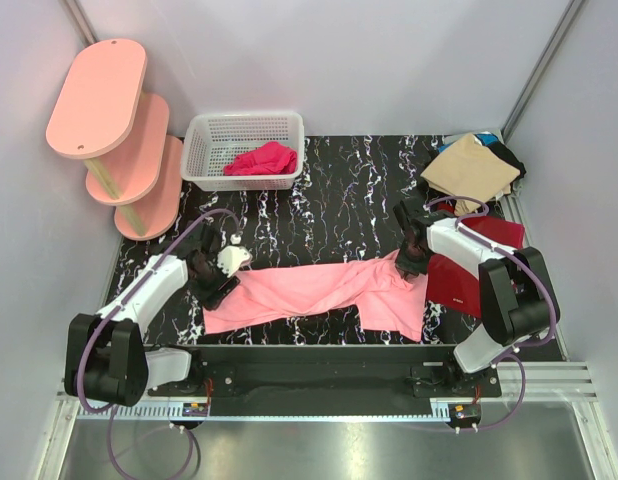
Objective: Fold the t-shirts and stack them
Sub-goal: Flatten out the tshirt
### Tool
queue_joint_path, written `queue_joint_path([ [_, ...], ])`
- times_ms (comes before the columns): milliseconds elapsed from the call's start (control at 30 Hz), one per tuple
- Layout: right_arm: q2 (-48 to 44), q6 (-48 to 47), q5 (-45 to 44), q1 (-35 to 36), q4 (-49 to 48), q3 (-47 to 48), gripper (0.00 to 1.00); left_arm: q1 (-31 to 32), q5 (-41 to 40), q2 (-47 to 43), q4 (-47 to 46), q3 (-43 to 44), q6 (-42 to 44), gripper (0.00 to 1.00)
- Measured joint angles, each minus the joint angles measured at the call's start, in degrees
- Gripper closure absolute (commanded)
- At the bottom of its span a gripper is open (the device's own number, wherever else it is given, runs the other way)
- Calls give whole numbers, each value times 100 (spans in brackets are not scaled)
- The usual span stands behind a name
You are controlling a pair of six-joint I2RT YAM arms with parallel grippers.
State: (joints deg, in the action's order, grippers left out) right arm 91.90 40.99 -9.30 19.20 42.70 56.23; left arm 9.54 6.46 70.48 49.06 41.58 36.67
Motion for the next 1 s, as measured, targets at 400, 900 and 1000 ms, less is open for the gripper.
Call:
queue_joint_path([
  [400, -44, 2, 39, 0, 2, 0, 87, 0, 85, 667, 153, -155, 76, 70],
  [900, -494, 7, 111, 0, 181, 179, 89, 0, 76, 24, 798, 997, 85, 100],
  [1000, -870, 37, 203, 0, 313, 396, 90, -31, 11, -280, 1099, 1635, 116, 100],
])
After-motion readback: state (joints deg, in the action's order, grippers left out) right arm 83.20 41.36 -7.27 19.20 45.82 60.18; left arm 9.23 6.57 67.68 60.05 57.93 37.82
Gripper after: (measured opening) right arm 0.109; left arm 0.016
